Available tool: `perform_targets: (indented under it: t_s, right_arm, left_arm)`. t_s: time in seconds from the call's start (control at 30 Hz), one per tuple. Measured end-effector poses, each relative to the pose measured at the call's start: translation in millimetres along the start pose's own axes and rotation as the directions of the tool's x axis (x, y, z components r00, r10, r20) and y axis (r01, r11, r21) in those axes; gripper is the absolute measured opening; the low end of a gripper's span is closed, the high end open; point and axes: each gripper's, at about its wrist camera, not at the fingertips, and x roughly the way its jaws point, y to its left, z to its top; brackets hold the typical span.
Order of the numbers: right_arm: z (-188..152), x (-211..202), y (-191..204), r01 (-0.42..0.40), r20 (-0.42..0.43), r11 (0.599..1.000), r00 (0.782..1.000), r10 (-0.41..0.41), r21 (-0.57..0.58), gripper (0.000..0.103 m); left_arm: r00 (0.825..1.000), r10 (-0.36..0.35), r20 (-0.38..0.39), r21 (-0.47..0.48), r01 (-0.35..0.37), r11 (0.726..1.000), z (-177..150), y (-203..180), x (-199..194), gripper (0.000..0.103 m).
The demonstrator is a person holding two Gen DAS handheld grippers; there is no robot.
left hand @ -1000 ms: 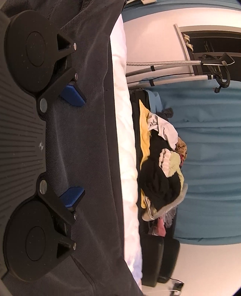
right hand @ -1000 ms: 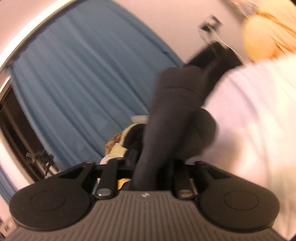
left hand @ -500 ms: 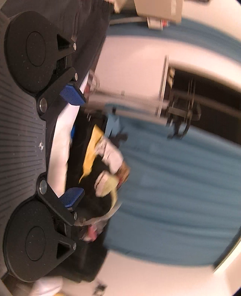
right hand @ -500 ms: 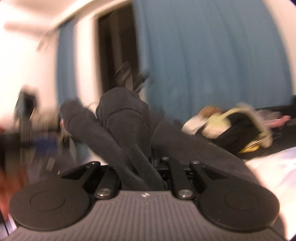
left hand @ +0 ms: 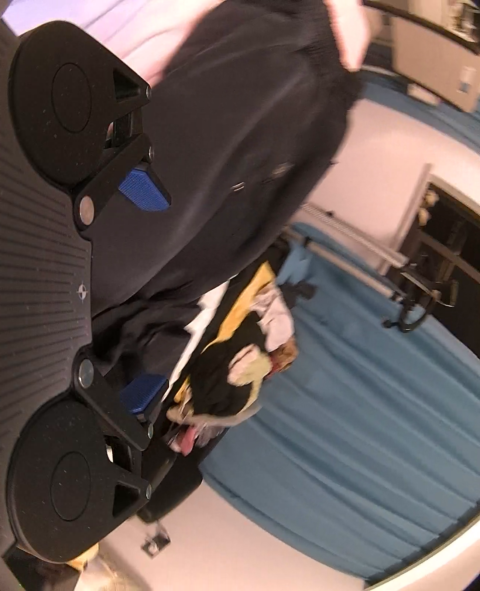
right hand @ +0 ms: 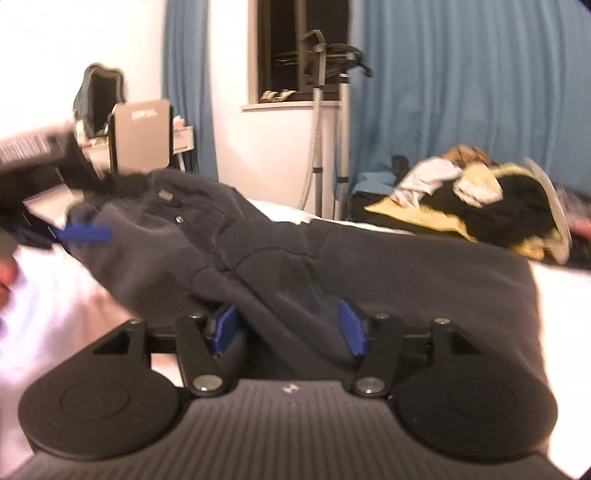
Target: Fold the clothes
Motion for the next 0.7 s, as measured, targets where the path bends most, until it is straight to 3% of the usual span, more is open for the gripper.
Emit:
perform_targets:
  t_s: [0.1,0.23,0.37,0.5,0.6,0.7]
  right_arm:
    - [-5,-49,-14,0.001,0.034,0.987,0.999,-0.006,0.158,0.067]
    - [-14,-85,-35,0.089,0.068,0.960,0.991,-0.111,0.266,0.067]
    - [-26,-68,-53,0.235,0.006,0.923,0.969,-0.248,0.306,0.067]
    - [-44,-48,-74,0.256,-0.023,0.853,0.961,-0.276,0.455,0.067]
    - [-51,-41,-74,0.326,0.005,0.843,0.932,-0.362,0.428,0.067]
    - [-54,-39,-76,0.323,0.020,0.839,0.929,-0.368,0.437,0.068]
  left_arm:
    - [1.000,-0.031,0.002,0.030,0.031,0.999,-7,-8,-2,0.095]
    - [0.998,-0.052,0.018,0.138,0.049,0.989,-20,-22,-2,0.089]
    - [0.995,-0.083,0.056,0.231,0.068,0.971,-29,-30,0,0.084]
    - [0.985,-0.160,0.064,0.265,0.138,0.954,-32,-39,17,0.083]
    - [0.981,-0.185,0.049,0.320,0.160,0.934,-37,-50,33,0.083]
    - [0.983,-0.185,-0.005,0.344,0.176,0.922,-46,-56,56,0.082]
